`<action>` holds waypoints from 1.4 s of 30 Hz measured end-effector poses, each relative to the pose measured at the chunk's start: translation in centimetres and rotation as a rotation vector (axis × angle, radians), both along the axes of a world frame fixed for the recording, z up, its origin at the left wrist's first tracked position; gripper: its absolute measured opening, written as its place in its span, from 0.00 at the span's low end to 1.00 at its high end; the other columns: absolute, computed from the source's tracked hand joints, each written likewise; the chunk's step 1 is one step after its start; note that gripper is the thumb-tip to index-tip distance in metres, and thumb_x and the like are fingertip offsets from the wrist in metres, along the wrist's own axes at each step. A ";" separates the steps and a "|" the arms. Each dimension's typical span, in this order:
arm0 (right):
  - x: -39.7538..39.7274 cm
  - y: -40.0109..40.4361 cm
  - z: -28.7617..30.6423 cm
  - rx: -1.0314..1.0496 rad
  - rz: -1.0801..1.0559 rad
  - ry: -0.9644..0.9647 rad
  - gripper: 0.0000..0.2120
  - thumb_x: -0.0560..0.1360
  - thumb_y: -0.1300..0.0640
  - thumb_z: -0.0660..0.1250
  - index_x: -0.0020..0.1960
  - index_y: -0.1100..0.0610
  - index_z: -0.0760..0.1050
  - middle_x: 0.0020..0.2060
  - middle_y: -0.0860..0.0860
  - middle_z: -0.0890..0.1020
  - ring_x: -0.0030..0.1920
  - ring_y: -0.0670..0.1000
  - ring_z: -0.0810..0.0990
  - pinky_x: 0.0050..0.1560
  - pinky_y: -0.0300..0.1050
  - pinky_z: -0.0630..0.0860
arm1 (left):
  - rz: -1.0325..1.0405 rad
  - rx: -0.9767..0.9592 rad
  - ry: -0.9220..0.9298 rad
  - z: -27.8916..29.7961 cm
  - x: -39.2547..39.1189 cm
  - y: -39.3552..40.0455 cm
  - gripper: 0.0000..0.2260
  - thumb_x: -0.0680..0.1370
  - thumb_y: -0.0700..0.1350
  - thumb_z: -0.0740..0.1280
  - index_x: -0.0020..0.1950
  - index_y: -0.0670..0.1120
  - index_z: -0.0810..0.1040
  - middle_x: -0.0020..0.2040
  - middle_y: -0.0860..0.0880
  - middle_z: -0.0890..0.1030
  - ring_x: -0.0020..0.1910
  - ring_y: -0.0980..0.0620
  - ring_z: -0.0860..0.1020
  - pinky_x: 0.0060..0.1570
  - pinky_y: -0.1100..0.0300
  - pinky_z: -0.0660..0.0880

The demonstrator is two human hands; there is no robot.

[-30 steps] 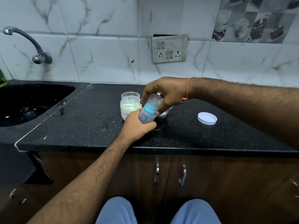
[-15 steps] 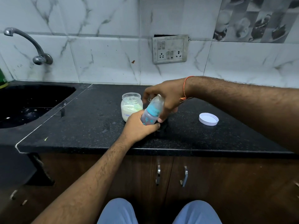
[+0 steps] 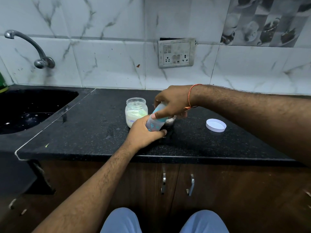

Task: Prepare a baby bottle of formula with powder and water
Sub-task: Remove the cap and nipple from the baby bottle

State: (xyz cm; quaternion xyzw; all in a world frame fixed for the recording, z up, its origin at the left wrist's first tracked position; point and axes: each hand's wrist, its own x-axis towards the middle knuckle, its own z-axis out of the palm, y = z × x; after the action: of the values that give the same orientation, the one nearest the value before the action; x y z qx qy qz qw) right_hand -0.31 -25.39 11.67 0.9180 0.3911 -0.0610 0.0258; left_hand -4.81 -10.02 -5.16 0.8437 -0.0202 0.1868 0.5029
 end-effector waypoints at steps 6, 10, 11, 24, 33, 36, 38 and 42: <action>0.2 -0.1 0.0 0.014 0.032 0.017 0.26 0.72 0.38 0.78 0.65 0.48 0.76 0.50 0.47 0.81 0.27 0.41 0.82 0.40 0.54 0.88 | 0.016 -0.033 0.007 0.1 -0.3 -0.2 0.14 0.73 0.46 0.85 0.52 0.53 0.83 0.47 0.53 0.89 0.43 0.59 0.85 0.47 0.61 0.82; 0.7 -0.4 0.2 -0.028 0.088 -0.069 0.23 0.72 0.36 0.76 0.62 0.47 0.81 0.48 0.45 0.85 0.45 0.48 0.84 0.52 0.52 0.85 | -0.011 -0.026 0.032 0.4 -0.4 -0.3 0.12 0.75 0.47 0.83 0.52 0.54 0.82 0.47 0.54 0.88 0.44 0.59 0.86 0.47 0.61 0.83; 0.8 -0.7 0.5 -0.019 0.099 -0.083 0.23 0.72 0.37 0.76 0.62 0.45 0.81 0.50 0.44 0.85 0.49 0.49 0.83 0.54 0.50 0.83 | -0.011 -0.027 0.038 0.4 -0.3 -0.3 0.12 0.76 0.48 0.83 0.53 0.55 0.82 0.46 0.55 0.88 0.45 0.58 0.86 0.48 0.60 0.83; 6.3 -12.4 -3.2 0.625 -0.233 0.232 0.28 0.68 0.53 0.85 0.65 0.50 0.78 0.54 0.50 0.86 0.53 0.52 0.85 0.56 0.49 0.84 | -0.087 -0.047 0.084 -0.1 0.1 -0.1 0.20 0.75 0.52 0.76 0.66 0.57 0.80 0.59 0.58 0.87 0.59 0.58 0.84 0.60 0.57 0.79; 9.9 -13.5 -8.9 0.683 -0.362 0.069 0.32 0.69 0.48 0.84 0.69 0.50 0.76 0.55 0.49 0.85 0.56 0.53 0.83 0.53 0.44 0.72 | -0.056 -0.003 0.095 -0.1 0.2 -0.2 0.26 0.78 0.51 0.81 0.73 0.53 0.75 0.64 0.58 0.86 0.63 0.61 0.84 0.66 0.57 0.81; 10.4 -13.3 -9.7 0.645 -0.377 0.052 0.32 0.70 0.48 0.83 0.70 0.51 0.75 0.56 0.50 0.84 0.57 0.53 0.82 0.53 0.43 0.71 | -0.032 0.019 0.098 0.0 0.2 -0.3 0.29 0.76 0.52 0.83 0.73 0.53 0.75 0.64 0.58 0.85 0.63 0.60 0.84 0.64 0.57 0.81; 10.5 -13.2 -10.2 0.606 -0.382 0.046 0.33 0.70 0.48 0.83 0.71 0.51 0.75 0.57 0.51 0.84 0.58 0.53 0.81 0.54 0.43 0.70 | -0.021 0.028 0.090 0.0 0.2 -0.3 0.31 0.75 0.52 0.84 0.74 0.54 0.75 0.64 0.59 0.85 0.62 0.62 0.83 0.62 0.61 0.80; 10.4 -13.0 -11.0 0.579 -0.391 0.039 0.32 0.70 0.46 0.82 0.71 0.51 0.75 0.61 0.51 0.83 0.57 0.51 0.80 0.54 0.42 0.71 | -0.027 -0.037 0.065 -0.1 0.1 -0.5 0.32 0.73 0.47 0.86 0.74 0.53 0.77 0.61 0.60 0.86 0.58 0.65 0.85 0.58 0.68 0.81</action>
State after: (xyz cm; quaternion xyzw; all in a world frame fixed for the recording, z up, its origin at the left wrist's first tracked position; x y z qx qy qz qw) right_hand 10.09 -38.37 0.71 0.9434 0.2095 0.0314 -0.2553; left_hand -4.71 -10.49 -5.25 0.8396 -0.0120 0.1528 0.5211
